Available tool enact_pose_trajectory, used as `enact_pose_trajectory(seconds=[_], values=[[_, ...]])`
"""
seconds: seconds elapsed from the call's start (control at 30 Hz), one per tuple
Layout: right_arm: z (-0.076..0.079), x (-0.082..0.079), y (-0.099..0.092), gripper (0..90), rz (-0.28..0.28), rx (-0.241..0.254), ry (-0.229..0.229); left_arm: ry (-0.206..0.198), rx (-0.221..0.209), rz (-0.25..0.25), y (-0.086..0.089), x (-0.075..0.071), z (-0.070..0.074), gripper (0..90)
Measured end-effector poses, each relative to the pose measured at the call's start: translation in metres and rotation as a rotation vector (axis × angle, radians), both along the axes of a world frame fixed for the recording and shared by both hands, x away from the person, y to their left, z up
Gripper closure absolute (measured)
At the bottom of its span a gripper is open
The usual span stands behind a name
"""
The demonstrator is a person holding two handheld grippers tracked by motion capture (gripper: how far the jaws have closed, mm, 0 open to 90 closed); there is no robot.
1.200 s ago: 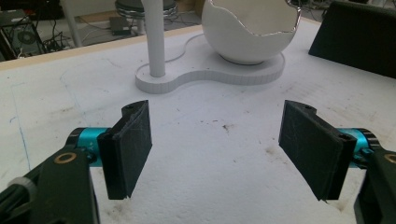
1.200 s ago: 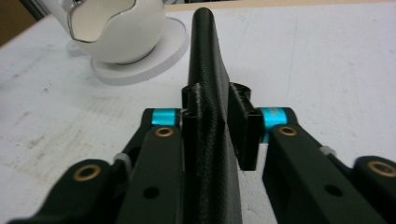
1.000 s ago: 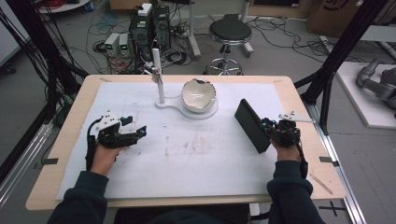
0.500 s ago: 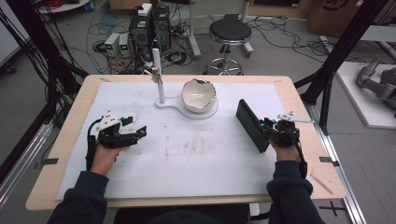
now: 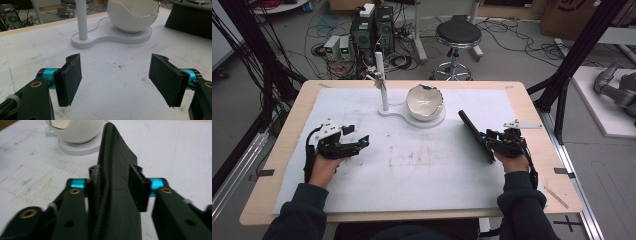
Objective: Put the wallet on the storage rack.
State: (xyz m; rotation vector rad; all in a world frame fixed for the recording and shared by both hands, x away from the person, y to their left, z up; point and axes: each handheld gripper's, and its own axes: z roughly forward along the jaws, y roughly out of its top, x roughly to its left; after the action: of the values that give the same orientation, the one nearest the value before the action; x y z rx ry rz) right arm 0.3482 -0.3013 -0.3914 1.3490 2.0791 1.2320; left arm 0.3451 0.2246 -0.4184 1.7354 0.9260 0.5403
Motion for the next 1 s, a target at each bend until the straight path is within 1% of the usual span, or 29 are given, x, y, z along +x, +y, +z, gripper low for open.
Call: enact_pose_trajectory(seconds=[0.03, 0.07, 0.1, 0.17, 0.2, 0.27, 0.3, 0.33, 0.37, 0.43, 0.47, 0.53, 0.57, 0.6, 0.67, 0.7, 0.8, 0.87, 0.93, 1.0], values=[[0.001, -0.001, 0.001, 79.4, -0.007, -0.017, -0.020, -0.001, -0.002, 0.000, 0.000, 0.000, 0.000, 26.3], [0.003, -0.003, 0.002, 80.7, -0.034, -0.043, -0.046, -0.001, -0.001, 0.000, 0.000, 0.000, 0.000, 26.3], [0.005, -0.003, 0.001, 81.6, -0.061, -0.058, -0.056, 0.000, -0.001, -0.001, 0.000, 0.000, 0.000, 26.3], [0.005, -0.002, -0.005, 81.9, -0.096, -0.033, -0.048, 0.000, 0.001, -0.002, 0.000, 0.000, 0.000, 26.3], [0.004, -0.002, -0.007, 82.0, -0.125, -0.024, -0.045, -0.001, 0.002, -0.002, 0.000, 0.000, 0.000, 26.3], [0.004, -0.001, -0.012, 82.1, -0.170, -0.019, -0.044, 0.001, 0.004, -0.004, 0.000, 0.000, 0.000, 26.3], [0.004, -0.001, -0.015, 81.1, -0.189, -0.014, -0.041, 0.003, 0.001, -0.003, 0.000, 0.000, 0.000, 26.3], [0.004, -0.001, -0.017, 77.5, -0.208, -0.014, -0.038, 0.003, 0.002, -0.003, 0.000, 0.000, 0.000, 26.3], [0.003, 0.000, -0.020, 76.0, -0.247, -0.014, -0.036, 0.003, 0.003, -0.004, 0.000, 0.000, 0.000, 26.3], [0.003, 0.001, -0.022, 75.9, -0.257, -0.009, -0.035, 0.003, 0.003, -0.003, -0.001, 0.000, 0.000, 26.3], [0.002, 0.002, -0.024, 73.3, -0.253, 0.012, -0.027, 0.003, 0.004, -0.004, -0.001, 0.000, 0.000, 26.3], [0.001, 0.003, -0.028, 62.1, -0.242, 0.062, -0.003, 0.002, 0.003, -0.002, -0.001, 0.000, 0.000, 26.4], [0.000, 0.004, -0.030, 61.0, -0.243, 0.083, 0.007, 0.002, 0.004, -0.002, -0.001, 0.000, 0.000, 26.4], [-0.001, 0.003, -0.030, 61.4, -0.252, 0.085, 0.008, 0.004, 0.003, -0.003, 0.000, 0.000, 0.000, 26.5], [0.000, 0.003, -0.031, 68.2, -0.281, 0.068, -0.003, 0.002, 0.001, -0.003, 0.000, 0.000, 0.000, 26.4], [0.000, 0.003, -0.032, 69.0, -0.290, 0.063, -0.006, 0.002, 0.000, -0.003, 0.000, 0.000, 0.000, 26.4], [0.000, 0.002, -0.033, 65.4, -0.251, 0.081, -0.010, 0.002, 0.000, -0.003, 0.000, 0.000, 0.000, 26.4], [-0.001, 0.002, -0.032, 63.8, -0.229, 0.086, -0.003, 0.003, 0.003, -0.005, 0.000, 0.000, 0.000, 26.4], [0.000, 0.002, -0.030, 64.0, -0.232, 0.072, -0.007, 0.002, 0.000, -0.002, -0.001, 0.000, 0.000, 26.4], [0.000, 0.002, -0.030, 64.1, -0.237, 0.070, -0.008, 0.003, 0.000, -0.001, 0.000, 0.000, 0.000, 26.4]])
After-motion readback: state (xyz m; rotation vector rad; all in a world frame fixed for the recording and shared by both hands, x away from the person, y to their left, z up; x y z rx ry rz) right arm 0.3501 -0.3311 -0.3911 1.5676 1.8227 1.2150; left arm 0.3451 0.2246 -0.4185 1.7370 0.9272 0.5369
